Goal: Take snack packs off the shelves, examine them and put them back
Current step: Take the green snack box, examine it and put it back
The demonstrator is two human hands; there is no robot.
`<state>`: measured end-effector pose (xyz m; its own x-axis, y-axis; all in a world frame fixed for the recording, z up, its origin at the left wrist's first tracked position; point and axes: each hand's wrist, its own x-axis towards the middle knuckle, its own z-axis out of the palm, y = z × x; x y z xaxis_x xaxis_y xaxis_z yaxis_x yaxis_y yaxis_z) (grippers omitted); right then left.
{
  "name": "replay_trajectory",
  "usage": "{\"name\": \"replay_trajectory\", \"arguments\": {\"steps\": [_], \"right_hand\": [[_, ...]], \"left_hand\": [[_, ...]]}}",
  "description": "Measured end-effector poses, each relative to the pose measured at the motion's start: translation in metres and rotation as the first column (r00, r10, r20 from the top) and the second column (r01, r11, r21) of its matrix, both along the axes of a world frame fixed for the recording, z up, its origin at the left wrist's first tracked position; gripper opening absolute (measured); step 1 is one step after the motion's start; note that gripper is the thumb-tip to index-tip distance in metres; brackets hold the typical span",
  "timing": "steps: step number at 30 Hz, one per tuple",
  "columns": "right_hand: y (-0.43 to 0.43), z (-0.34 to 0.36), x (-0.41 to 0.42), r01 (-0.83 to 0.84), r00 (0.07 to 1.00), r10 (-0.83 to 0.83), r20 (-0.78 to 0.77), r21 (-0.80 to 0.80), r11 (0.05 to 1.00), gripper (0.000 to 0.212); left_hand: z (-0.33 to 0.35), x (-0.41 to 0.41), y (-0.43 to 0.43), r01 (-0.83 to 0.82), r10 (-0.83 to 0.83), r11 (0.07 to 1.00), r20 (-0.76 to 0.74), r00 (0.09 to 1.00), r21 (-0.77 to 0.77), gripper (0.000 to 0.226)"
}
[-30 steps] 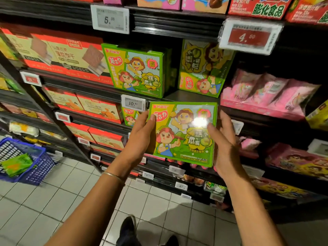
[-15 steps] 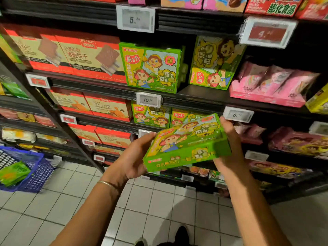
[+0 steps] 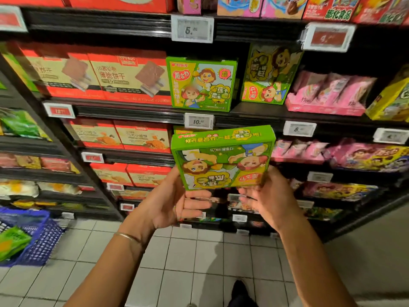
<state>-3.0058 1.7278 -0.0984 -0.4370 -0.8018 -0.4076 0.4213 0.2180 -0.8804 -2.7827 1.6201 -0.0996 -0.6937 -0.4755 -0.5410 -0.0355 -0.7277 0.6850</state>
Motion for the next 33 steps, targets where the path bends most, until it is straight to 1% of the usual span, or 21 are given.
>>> {"name": "replay_trajectory", "arguments": {"steps": [5,8,12,14,22,25,29,31,33], "right_hand": [[0.006,0.003,0.010,-0.020,1.000,0.020,-0.022,-0.017,1.000,0.045],[0.008,0.002,0.012,-0.033,0.999,0.032,-0.023,-0.023,0.999,0.045],[0.011,0.003,0.017,-0.097,0.995,0.096,-0.038,-0.026,0.995,0.047],[0.012,0.004,0.020,-0.096,0.995,0.095,-0.040,-0.024,0.995,0.047],[0.021,0.006,0.024,-0.137,0.990,0.135,-0.044,-0.039,0.990,0.047],[0.024,0.008,0.025,-0.162,0.986,0.159,-0.053,-0.053,0.985,0.048],[0.025,0.010,0.026,-0.156,0.987,0.159,0.030,-0.096,0.983,0.048],[0.025,0.011,0.024,-0.180,0.973,0.193,0.130,-0.106,0.978,0.058],[0.027,0.008,0.023,-0.243,0.943,0.261,0.206,-0.110,0.964,0.069]], "left_hand": [[0.007,0.010,0.000,-0.016,0.017,0.998,0.016,1.000,-0.056,0.080],[0.007,0.015,0.000,-0.015,0.015,0.998,0.009,1.000,-0.066,0.084],[0.008,0.019,0.000,0.000,0.002,0.997,0.015,1.000,-0.077,0.087],[0.009,0.021,0.001,0.009,-0.006,0.996,0.028,1.000,-0.089,0.087],[0.006,0.026,0.002,0.018,-0.015,0.996,0.037,0.999,-0.084,0.087],[0.007,0.029,0.001,-0.013,0.014,0.996,0.014,1.000,-0.093,0.081],[0.008,0.034,-0.002,-0.078,0.078,0.992,-0.004,0.997,-0.101,0.069],[0.010,0.035,-0.002,-0.110,0.112,0.985,0.001,0.994,-0.136,0.069],[0.016,0.035,-0.002,-0.166,0.170,0.971,0.004,0.985,-0.174,0.071]]}}
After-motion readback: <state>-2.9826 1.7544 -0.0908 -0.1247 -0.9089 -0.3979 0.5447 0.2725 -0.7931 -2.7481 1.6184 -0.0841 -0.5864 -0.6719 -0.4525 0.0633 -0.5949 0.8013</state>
